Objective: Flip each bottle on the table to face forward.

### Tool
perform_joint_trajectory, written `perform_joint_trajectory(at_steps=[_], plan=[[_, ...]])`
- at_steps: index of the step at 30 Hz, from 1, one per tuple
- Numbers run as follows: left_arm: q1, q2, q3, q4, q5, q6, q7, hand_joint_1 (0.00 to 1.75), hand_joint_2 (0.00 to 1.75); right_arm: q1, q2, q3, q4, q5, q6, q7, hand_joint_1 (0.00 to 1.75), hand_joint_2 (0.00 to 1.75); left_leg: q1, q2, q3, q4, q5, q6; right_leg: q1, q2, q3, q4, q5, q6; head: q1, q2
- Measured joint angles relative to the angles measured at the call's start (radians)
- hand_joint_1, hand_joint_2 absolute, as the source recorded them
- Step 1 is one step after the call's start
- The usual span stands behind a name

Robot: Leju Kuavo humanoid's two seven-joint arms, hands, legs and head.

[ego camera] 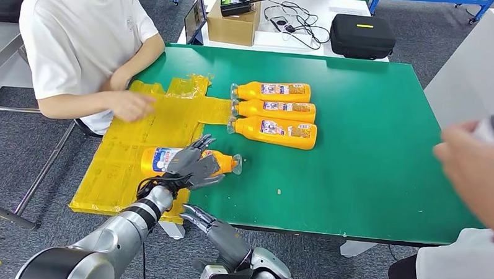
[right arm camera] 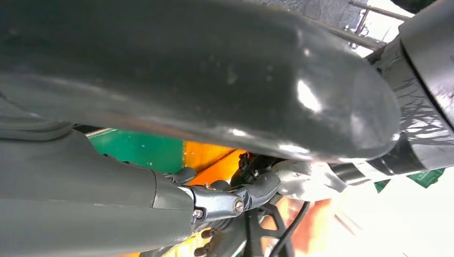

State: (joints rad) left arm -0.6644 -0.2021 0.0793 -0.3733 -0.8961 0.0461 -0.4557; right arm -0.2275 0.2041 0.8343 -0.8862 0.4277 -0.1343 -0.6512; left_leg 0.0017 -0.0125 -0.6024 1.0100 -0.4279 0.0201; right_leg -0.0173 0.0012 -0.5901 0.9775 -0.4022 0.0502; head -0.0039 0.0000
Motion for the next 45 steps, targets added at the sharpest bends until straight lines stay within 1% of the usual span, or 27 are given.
perform_joint_trajectory(at_steps=[3, 7, 10, 14, 16, 18, 20, 22, 24, 26, 28, 31, 33, 35, 37, 40, 41, 43, 45], plan=[[0.019, -0.009, -0.003, -0.020, 0.093, -0.005, -0.049, 0.00, 1.75, 0.000, 0.000, -0.002, 0.007, 0.002, -0.005, 0.000, 0.00, 0.00, 0.000, 0.000, -0.001, 0.000, 0.000, 0.000, 0.000, 0.000, -0.001, 0.000, 0.000, 0.000, 0.000, 0.000], [0.062, -0.027, -0.020, -0.096, 0.301, -0.049, -0.100, 0.00, 1.75, 0.003, 0.000, -0.010, 0.014, 0.006, -0.016, 0.001, 0.00, 0.00, 0.000, 0.000, -0.002, 0.000, 0.000, 0.000, 0.000, 0.000, -0.002, 0.000, 0.000, 0.000, 0.000, 0.000], [0.102, -0.037, -0.056, -0.186, 0.422, -0.056, -0.087, 0.00, 1.75, 0.008, 0.000, -0.015, 0.016, 0.009, -0.021, 0.001, 0.00, 0.00, 0.000, 0.001, -0.005, 0.000, 0.000, 0.000, 0.000, 0.000, -0.005, 0.000, 0.000, 0.000, 0.000, 0.000], [0.139, -0.042, -0.112, -0.282, 0.480, -0.054, -0.063, 0.00, 1.75, 0.013, 0.000, -0.018, 0.018, 0.011, -0.022, 0.001, 0.00, 0.00, 0.000, 0.001, -0.007, 0.000, 0.000, 0.000, 0.000, 0.000, -0.007, 0.000, 0.000, 0.000, 0.000, 0.000], [0.154, -0.042, -0.133, -0.317, 0.520, -0.048, -0.065, 0.00, 1.75, 0.014, -0.001, -0.019, 0.018, 0.012, -0.027, 0.001, 0.00, 0.00, 0.000, 0.001, -0.008, 0.000, 0.000, 0.000, 0.000, 0.000, -0.008, 0.000, 0.000, 0.000, 0.000, 0.000], [0.179, -0.043, -0.157, -0.380, 0.627, -0.034, -0.069, 0.00, 1.75, 0.019, -0.001, -0.024, 0.018, 0.013, -0.048, -0.004, 0.00, 0.87, 0.000, 0.002, -0.008, 0.000, 0.000, 0.000, 0.000, 0.000, -0.009, 0.000, 0.000, 0.000, 0.000, 0.000], [0.220, -0.043, -0.190, -0.489, 0.771, -0.004, -0.055, 0.00, 1.75, 0.030, -0.005, -0.032, 0.013, 0.015, -0.083, -0.009, 0.00, 1.75, 0.000, 0.002, -0.009, 0.000, 0.000, 0.000, 0.000, 0.000, -0.009, 0.000, 0.000, 0.000, 0.000, 0.000], [0.278, -0.040, -0.231, -0.632, 0.894, 0.035, -0.033, 0.00, 1.75, 0.052, -0.017, -0.050, -0.008, 0.015, -0.128, -0.009, 0.00, 1.75, 0.000, 0.002, -0.009, 0.000, -0.001, 0.000, 0.000, 0.000, -0.009, 0.000, 0.000, 0.000, 0.000, 0.000], [0.351, -0.030, -0.272, -0.782, 0.982, 0.063, -0.018, 0.00, 1.75, 0.084, -0.037, -0.081, -0.051, 0.015, -0.167, -0.006, 0.00, 1.75, 0.000, 0.002, -0.010, 0.000, -0.002, 0.000, 0.000, 0.000, -0.009, 0.000, -0.001, 0.000, 0.000, 0.000], [0.418, -0.017, -0.307, -0.905, 1.026, 0.079, -0.013, 0.00, 1.75, 0.115, -0.060, -0.117, -0.097, 0.019, -0.182, -0.001, 0.00, 1.75, 0.000, 0.002, -0.011, 0.000, -0.002, 0.000, 0.000, 0.000, -0.011, -0.001, -0.001, 0.000, 0.000, 0.000], [0.463, -0.004, -0.333, -0.987, 1.043, 0.088, -0.013, 0.00, 1.75, 0.137, -0.076, -0.145, -0.133, 0.024, -0.181, 0.002, 0.00, 1.75, 0.000, 0.002, -0.012, 0.000, -0.002, 0.000, 0.000, 0.000, -0.012, -0.001, -0.001, 0.000, 0.000, 0.000], [0.494, 0.009, -0.356, -1.057, 1.055, 0.091, -0.019, 0.00, 1.75, 0.154, -0.087, -0.169, -0.168, 0.031, -0.184, 0.003, 0.00, 1.75, 0.000, 0.002, -0.013, 0.000, -0.002, 0.000, 0.000, 0.000, -0.013, -0.001, -0.001, 0.000, 0.000, 0.000], [0.516, 0.015, -0.364, -1.091, 1.060, 0.095, -0.032, 0.00, 1.75, 0.169, -0.092, -0.183, -0.188, 0.033, -0.206, 0.009, 0.00, 1.75, 0.000, 0.002, -0.012, 0.000, -0.002, 0.000, 0.000, 0.000, -0.013, -0.001, -0.001, 0.000, 0.000, 0.000], [0.566, 0.020, -0.369, -1.140, 1.056, 0.103, -0.056, 0.00, 1.75, 0.199, -0.103, -0.209, -0.228, 0.034, -0.263, 0.023, 0.00, 1.75, 0.000, 0.003, -0.012, 0.000, -0.002, 0.000, 0.000, 0.000, -0.013, -0.001, -0.001, 0.000, 0.000, 0.000], [0.639, 0.027, -0.373, -1.198, 1.039, 0.119, -0.080, 0.00, 1.75, 0.244, -0.125, -0.244, -0.291, 0.050, -0.336, 0.050, 0.00, 1.75, 0.000, 0.002, -0.013, 0.000, -0.003, 0.000, 0.000, 0.000, -0.013, -0.001, -0.001, 0.001, 0.000, 0.000], [0.733, 0.033, -0.379, -1.256, 1.001, 0.159, -0.107, 0.00, 1.75, 0.313, -0.165, -0.301, -0.386, 0.123, -0.436, 0.109, 0.00, 1.75, 0.000, 0.002, -0.013, 0.000, -0.005, 0.000, -0.001, 0.000, -0.013, -0.001, -0.004, 0.002, 0.000, 0.000], [0.754, 0.034, -0.380, -1.268, 0.987, 0.178, -0.118, 0.00, 1.75, 0.332, -0.176, -0.322, -0.414, 0.145, -0.452, 0.125, 0.00, 1.75, -0.001, 0.002, -0.013, 0.000, -0.005, 0.000, -0.001, 0.000, -0.013, -0.001, -0.004, 0.002, 0.000, 0.000], [0.786, 0.034, -0.384, -1.285, 0.958, 0.219, -0.140, 0.00, 1.75, 0.363, -0.193, -0.365, -0.459, 0.172, -0.457, 0.146, 0.00, 1.75, -0.001, 0.002, -0.013, 0.000, -0.006, 0.001, -0.001, 0.000, -0.013, -0.001, -0.004, 0.002, 0.000, 0.000], [0.802, 0.034, -0.385, -1.296, 0.939, 0.252, -0.155, 0.00, 1.75, 0.378, -0.203, -0.406, -0.489, 0.180, -0.433, 0.155, 0.00, 1.75, -0.001, 0.002, -0.013, 0.000, -0.006, 0.001, -0.001, 0.000, -0.013, -0.001, -0.004, 0.002, 0.000, 0.000]])
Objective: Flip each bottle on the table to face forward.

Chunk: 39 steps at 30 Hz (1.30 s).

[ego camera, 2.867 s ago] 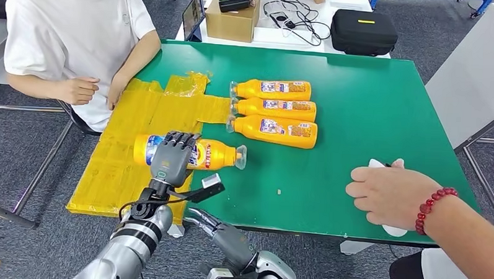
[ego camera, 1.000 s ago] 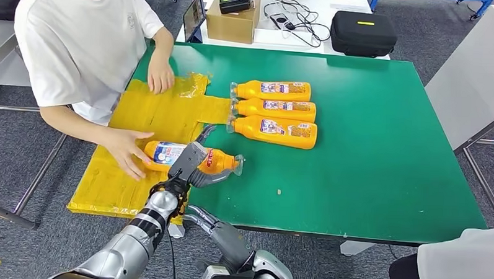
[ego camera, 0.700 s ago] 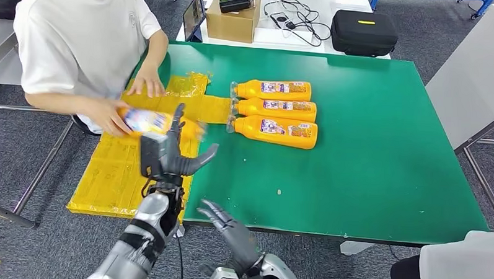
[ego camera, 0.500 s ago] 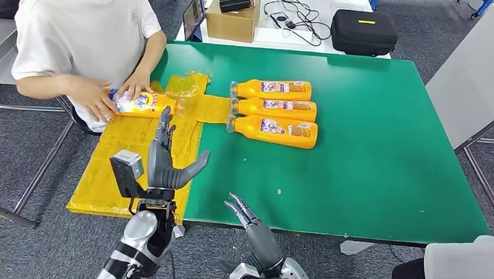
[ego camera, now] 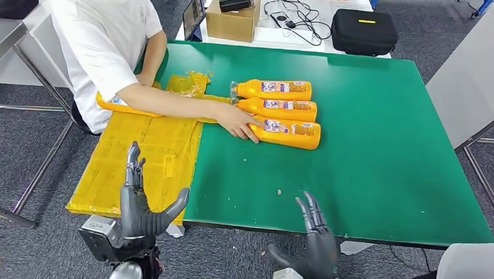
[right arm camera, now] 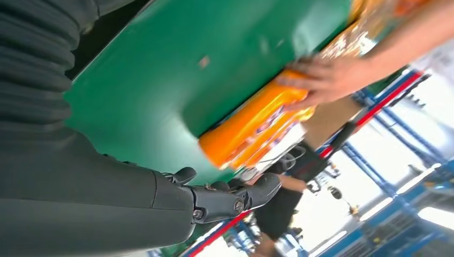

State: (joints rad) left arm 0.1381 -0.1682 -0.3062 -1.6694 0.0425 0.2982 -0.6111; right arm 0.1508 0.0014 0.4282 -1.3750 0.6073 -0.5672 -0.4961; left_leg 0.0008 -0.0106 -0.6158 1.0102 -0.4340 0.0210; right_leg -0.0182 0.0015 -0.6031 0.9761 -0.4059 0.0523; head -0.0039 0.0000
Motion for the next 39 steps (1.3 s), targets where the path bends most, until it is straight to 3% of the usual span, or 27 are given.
perform_joint_trajectory(at_steps=[6, 11, 18, 39], plan=[[0.027, -0.011, 0.019, -0.005, -0.009, 0.021, -0.041, 0.00, 1.75, -0.066, 0.042, -0.049, 0.007, 0.071, 0.129, 0.009, 0.00, 1.75, 0.001, 0.002, 0.002, 0.000, 0.001, -0.001, 0.001, 0.001, 0.000, 0.000, 0.002, -0.002, 0.000, 0.000], [0.025, -0.030, 0.040, 0.007, 0.014, -0.022, -0.056, 0.00, 1.75, -0.120, 0.077, -0.032, 0.036, 0.148, 0.143, 0.062, 0.00, 1.75, 0.002, 0.001, 0.002, 0.000, 0.003, -0.001, 0.002, 0.001, 0.001, 0.001, 0.002, -0.003, 0.000, 0.000], [0.013, -0.032, 0.044, 0.055, 0.058, -0.003, -0.080, 0.00, 1.75, -0.134, 0.076, -0.025, 0.067, 0.235, 0.165, 0.160, 0.00, 1.75, 0.001, 0.001, 0.001, 0.000, 0.003, -0.001, 0.001, 0.001, 0.000, 0.001, 0.002, -0.003, 0.000, 0.000], [-0.037, -0.021, -0.055, 0.173, -0.005, 0.099, -0.086, 0.00, 1.75, -0.119, 0.055, -0.026, 0.119, 0.214, 0.005, 0.144, 0.00, 1.75, 0.001, 0.001, 0.001, 0.000, 0.002, -0.001, 0.001, 0.001, 0.000, 0.000, 0.002, -0.003, 0.000, 0.000]])
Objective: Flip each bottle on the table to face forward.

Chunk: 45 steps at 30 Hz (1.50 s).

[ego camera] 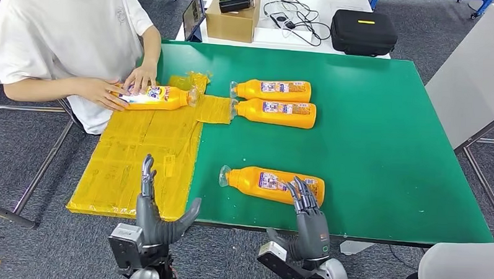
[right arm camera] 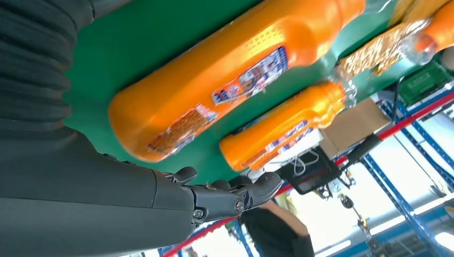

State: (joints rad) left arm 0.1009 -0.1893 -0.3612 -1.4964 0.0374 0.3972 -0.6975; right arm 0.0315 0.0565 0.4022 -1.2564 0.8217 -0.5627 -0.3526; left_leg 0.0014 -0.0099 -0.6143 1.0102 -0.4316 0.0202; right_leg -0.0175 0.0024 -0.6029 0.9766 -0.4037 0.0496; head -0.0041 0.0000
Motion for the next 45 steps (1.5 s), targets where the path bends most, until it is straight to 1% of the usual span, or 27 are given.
perform_joint_trajectory(at_steps=[8, 14, 22, 26, 29, 31, 33, 41, 43, 45], plan=[[-0.060, -0.004, -0.064, 0.054, 0.002, 0.034, 0.000, 0.00, 1.75, -0.005, -0.055, -0.024, 0.022, 0.005, -0.033, -0.010, 0.00, 1.75, 0.000, 0.000, 0.000, 0.000, 0.000, 0.000, 0.000, 0.000, 0.000, 0.000, 0.000, 0.000, 0.000, 0.000], [-0.072, -0.004, -0.091, 0.073, 0.017, 0.058, 0.000, 0.00, 1.75, -0.029, -0.071, -0.039, 0.063, 0.038, -0.046, -0.017, 0.00, 1.75, 0.000, 0.001, 0.000, 0.000, 0.000, 0.000, 0.000, 0.000, 0.000, 0.000, 0.000, 0.000, 0.000, 0.000], [-0.078, -0.002, -0.111, 0.083, 0.019, 0.071, 0.000, 0.00, 1.75, -0.093, -0.086, -0.049, 0.141, 0.152, -0.101, 0.007, 0.00, 1.75, 0.000, 0.001, 0.000, 0.000, 0.000, 0.000, 0.000, 0.000, 0.000, 0.000, 0.001, 0.000, 0.000, 0.000], [-0.091, -0.001, -0.123, 0.089, 0.021, 0.070, -0.001, 0.00, 1.75, -0.156, -0.090, -0.057, 0.188, 0.156, -0.090, 0.013, 0.00, 1.75, 0.000, 0.001, 0.000, 0.000, 0.000, 0.000, 0.000, 0.000, 0.000, 0.000, 0.001, 0.001, 0.000, 0.000], [-0.094, 0.000, -0.128, 0.093, 0.021, 0.070, -0.001, 0.00, 1.75, -0.184, -0.090, -0.059, 0.214, 0.151, -0.082, 0.013, 0.00, 1.75, 0.000, 0.000, 0.000, 0.000, 0.000, 0.000, 0.000, 0.000, 0.000, 0.000, 0.001, 0.001, 0.000, 0.000], [-0.098, 0.001, -0.132, 0.097, 0.023, 0.067, -0.001, 0.00, 1.75, -0.202, -0.090, -0.060, 0.238, 0.144, -0.053, 0.019, 0.00, 1.75, 0.000, 0.001, 0.000, 0.000, 0.000, 0.000, 0.000, 0.000, 0.000, 0.000, 0.001, 0.001, 0.000, 0.000], [-0.106, 0.002, -0.137, 0.102, 0.029, 0.061, -0.001, 0.00, 1.75, -0.235, -0.089, -0.059, 0.281, 0.135, -0.002, 0.037, 0.00, 1.75, 0.000, 0.001, 0.000, 0.000, 0.000, 0.000, 0.000, 0.000, 0.000, 0.000, 0.001, 0.001, 0.000, 0.000], [-0.149, 0.003, -0.167, 0.131, 0.036, 0.038, 0.000, 0.00, 1.75, -0.421, -0.063, -0.052, 0.529, 0.152, 0.152, 0.127, 0.00, 1.75, 0.000, 0.001, 0.000, 0.000, 0.001, 0.001, 0.000, 0.000, 0.001, 0.000, 0.002, 0.001, 0.000, 0.000], [-0.158, 0.003, -0.174, 0.138, 0.038, 0.031, 0.002, 0.00, 1.75, -0.470, -0.053, -0.045, 0.590, 0.159, 0.216, 0.161, 0.00, 1.75, 0.000, 0.002, 0.001, 0.000, 0.001, 0.001, 0.000, 0.001, 0.001, 0.000, 0.002, 0.001, 0.000, 0.000], [-0.166, 0.003, -0.178, 0.145, 0.048, 0.016, 0.014, 0.00, 1.75, -0.522, -0.045, -0.033, 0.641, 0.171, 0.312, 0.210, 0.00, 1.75, 0.000, 0.004, 0.005, 0.000, 0.000, 0.001, 0.000, 0.004, 0.003, 0.000, 0.002, 0.001, 0.000, 0.000]])
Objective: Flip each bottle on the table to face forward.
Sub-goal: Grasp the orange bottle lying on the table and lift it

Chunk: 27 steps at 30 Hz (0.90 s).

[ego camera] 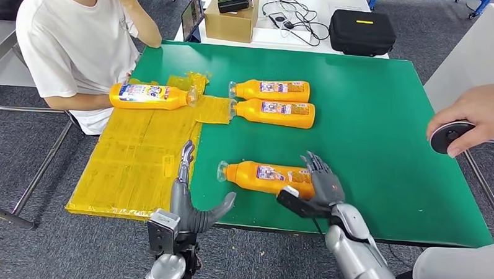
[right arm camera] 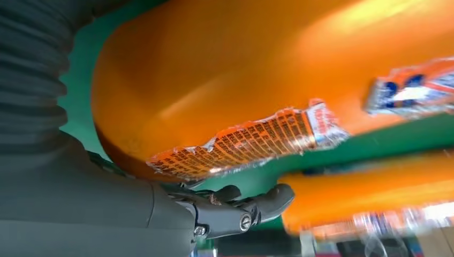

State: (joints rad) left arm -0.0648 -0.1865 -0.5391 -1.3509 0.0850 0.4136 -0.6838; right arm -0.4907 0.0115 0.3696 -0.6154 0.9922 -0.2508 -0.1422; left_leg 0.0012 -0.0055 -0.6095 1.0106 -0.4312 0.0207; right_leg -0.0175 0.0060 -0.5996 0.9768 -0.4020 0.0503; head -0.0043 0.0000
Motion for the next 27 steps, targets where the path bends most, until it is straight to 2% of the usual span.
perform_joint_trajectory(at_steps=[3, 9, 10, 13, 14, 21, 27], plan=[[-0.012, 0.000, -0.001, 0.009, 0.022, -0.032, 0.024, 0.00, 1.75, -0.072, 0.012, 0.026, 0.060, 0.017, 0.119, 0.070, 0.00, 1.75, 0.000, 0.003, 0.008, 0.000, -0.002, -0.002, 0.000, 0.005, 0.006, 0.000, 0.000, 0.000, 0.000, 0.000], [-0.017, -0.001, -0.002, 0.010, 0.026, -0.048, 0.031, 0.00, 1.75, -0.126, 0.032, 0.054, 0.124, 0.025, 0.143, 0.093, 0.00, 1.75, 0.000, 0.003, 0.010, 0.000, -0.001, -0.002, 0.000, 0.005, 0.008, 0.000, 0.002, -0.002, 0.000, 0.000], [-0.017, -0.001, -0.002, 0.010, 0.026, -0.048, 0.031, 0.00, 1.75, -0.130, 0.034, 0.056, 0.130, 0.025, 0.144, 0.094, 0.29, 1.75, 0.000, 0.003, 0.010, 0.000, -0.001, -0.001, 0.000, 0.005, 0.008, 0.000, 0.002, -0.003, 0.000, 0.000], [-0.017, 0.000, -0.003, 0.010, 0.024, -0.049, 0.032, 0.00, 1.75, -0.138, 0.037, 0.062, 0.141, 0.025, 0.145, 0.088, 1.57, 1.75, 0.000, 0.003, 0.011, 0.000, 0.000, -0.001, 0.000, 0.005, 0.008, 0.000, 0.003, -0.002, 0.000, 0.000], [-0.017, 0.000, -0.004, 0.010, 0.022, -0.050, 0.032, 0.00, 1.75, -0.139, 0.037, 0.064, 0.143, 0.024, 0.145, 0.079, 1.72, 1.75, 0.000, 0.003, 0.011, 0.000, 0.000, -0.001, 0.000, 0.005, 0.008, 0.000, 0.003, -0.002, 0.000, 0.000], [-0.026, 0.000, -0.014, 0.010, 0.018, -0.063, 0.032, 0.00, 1.75, -0.144, 0.035, 0.083, 0.150, 0.006, 0.144, -0.015, 1.75, 1.75, 0.000, 0.002, 0.010, 0.000, 0.000, -0.001, 0.000, 0.005, 0.008, 0.000, 0.003, -0.002, 0.000, 0.000], [-0.028, 0.000, -0.025, 0.012, 0.018, -0.070, 0.032, 0.00, 1.75, -0.125, 0.029, 0.083, 0.151, -0.062, 0.102, -0.088, 1.75, 1.75, 0.000, 0.002, 0.010, 0.000, 0.000, -0.001, 0.000, 0.005, 0.008, 0.000, 0.003, -0.002, 0.000, 0.000]])
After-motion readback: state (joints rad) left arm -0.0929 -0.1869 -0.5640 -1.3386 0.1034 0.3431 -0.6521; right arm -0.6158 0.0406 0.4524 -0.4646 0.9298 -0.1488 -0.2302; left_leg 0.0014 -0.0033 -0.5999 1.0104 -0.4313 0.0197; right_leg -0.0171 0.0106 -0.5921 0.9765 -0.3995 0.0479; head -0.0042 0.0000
